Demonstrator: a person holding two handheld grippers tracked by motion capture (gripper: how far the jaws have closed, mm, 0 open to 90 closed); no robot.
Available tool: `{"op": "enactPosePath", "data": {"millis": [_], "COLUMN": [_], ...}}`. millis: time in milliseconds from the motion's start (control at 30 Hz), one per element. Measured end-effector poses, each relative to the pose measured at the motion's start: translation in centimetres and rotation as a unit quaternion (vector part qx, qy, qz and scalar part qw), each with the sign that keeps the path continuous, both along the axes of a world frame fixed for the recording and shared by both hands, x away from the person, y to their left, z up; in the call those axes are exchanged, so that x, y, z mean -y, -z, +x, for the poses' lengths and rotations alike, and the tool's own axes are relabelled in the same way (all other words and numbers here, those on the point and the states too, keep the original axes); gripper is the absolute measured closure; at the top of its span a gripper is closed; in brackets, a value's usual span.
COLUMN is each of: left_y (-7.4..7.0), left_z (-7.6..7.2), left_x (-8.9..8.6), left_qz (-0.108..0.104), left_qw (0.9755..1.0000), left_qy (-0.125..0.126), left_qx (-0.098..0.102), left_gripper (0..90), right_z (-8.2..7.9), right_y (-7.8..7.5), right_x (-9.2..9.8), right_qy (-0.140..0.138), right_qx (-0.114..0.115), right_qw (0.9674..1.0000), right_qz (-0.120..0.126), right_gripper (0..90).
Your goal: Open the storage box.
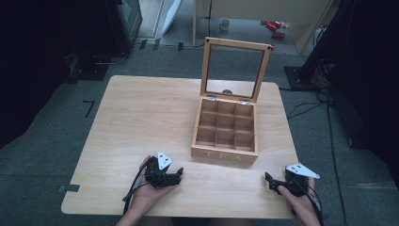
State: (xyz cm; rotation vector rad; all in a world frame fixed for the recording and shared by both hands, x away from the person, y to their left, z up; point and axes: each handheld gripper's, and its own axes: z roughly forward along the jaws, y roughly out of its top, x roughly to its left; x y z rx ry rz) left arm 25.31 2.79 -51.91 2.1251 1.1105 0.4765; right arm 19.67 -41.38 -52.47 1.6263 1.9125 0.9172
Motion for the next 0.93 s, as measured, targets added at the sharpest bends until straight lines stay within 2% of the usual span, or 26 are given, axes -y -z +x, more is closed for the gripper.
{"op": "enactPosePath", "data": {"millis": [200, 933], "left_y": [0.01, 0.0], "left_z": [-0.03, -0.07], "left_x": [0.01, -0.01], "left_qz": [-0.001, 0.001], "left_qw": [1.0, 1.0], "left_qy": [0.0, 0.001], "left_qx": [0.0, -0.001], "left_gripper": [19.2, 19.2], "right_z": [-0.04, -0.01], "right_y": [0.07, 0.09], "right_x": [-0.45, -0.41], "right_qy": [-0.001, 0.002], "right_qx": [-0.004, -0.005], "right_qw": [0.9997, 0.9997], "right_qz": [-0.024, -0.023], "right_gripper": [10.9, 10.3]}}
